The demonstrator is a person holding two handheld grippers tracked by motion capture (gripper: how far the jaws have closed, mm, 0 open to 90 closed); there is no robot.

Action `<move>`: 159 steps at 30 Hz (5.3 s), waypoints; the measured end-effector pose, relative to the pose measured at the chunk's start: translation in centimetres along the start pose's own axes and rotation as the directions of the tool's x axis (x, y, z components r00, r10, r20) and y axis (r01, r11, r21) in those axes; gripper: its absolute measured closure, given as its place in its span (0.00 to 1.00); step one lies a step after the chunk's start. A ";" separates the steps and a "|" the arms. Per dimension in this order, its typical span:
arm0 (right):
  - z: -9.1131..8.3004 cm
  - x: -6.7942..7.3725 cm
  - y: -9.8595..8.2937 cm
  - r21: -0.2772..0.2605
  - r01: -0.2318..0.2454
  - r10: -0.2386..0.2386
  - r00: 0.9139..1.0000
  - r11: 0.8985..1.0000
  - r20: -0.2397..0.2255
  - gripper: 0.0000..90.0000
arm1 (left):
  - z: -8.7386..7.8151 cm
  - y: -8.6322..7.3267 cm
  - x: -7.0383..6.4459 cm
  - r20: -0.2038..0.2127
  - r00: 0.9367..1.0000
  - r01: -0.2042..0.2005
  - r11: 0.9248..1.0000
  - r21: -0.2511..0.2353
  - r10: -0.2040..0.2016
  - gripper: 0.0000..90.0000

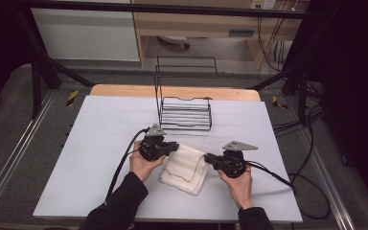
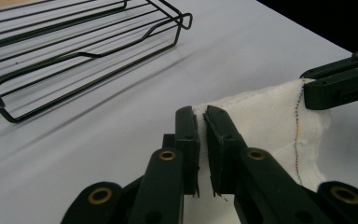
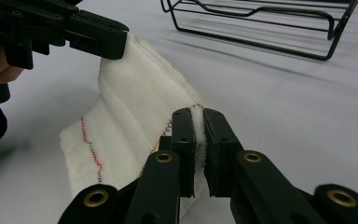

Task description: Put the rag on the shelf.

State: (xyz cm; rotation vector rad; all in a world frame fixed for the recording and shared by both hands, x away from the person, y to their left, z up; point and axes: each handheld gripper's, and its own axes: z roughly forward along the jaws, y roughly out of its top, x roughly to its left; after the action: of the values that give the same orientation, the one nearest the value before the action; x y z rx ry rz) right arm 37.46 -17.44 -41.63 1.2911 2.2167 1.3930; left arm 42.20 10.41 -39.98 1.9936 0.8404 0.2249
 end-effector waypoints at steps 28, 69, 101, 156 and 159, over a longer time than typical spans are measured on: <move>-2.2 3.1 4.1 -0.139 0.161 -0.160 0.987 0.977 0.017 0.94 | -5.5 1.0 -1.1 -0.040 0.999 -0.018 0.986 -0.167 0.011 0.92; -5.6 5.2 9.6 -0.332 0.261 -0.243 0.965 0.906 0.096 0.94 | -9.5 6.1 -2.2 -0.110 0.993 -0.086 0.920 -0.383 0.047 0.93; -6.6 5.8 14.1 -0.425 0.306 -0.267 0.952 0.852 0.151 0.94 | -11.0 9.9 -1.5 -0.151 0.987 -0.123 0.866 -0.486 0.055 0.93; -7.8 5.7 23.8 -0.510 0.353 -0.267 0.934 0.784 0.236 0.94 | -13.1 19.1 0.2 -0.227 0.972 -0.184 0.805 -0.565 0.063 0.93; -7.9 5.7 24.3 -0.514 0.351 -0.262 0.935 0.783 0.239 0.94 | -13.2 19.5 0.2 -0.226 0.972 -0.182 0.804 -0.566 0.061 0.93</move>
State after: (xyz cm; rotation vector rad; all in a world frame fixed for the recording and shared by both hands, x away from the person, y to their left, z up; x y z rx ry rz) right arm 43.10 -13.95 -16.29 0.7598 1.6376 1.5696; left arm 45.42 13.16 -16.78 1.4485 0.6567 0.6854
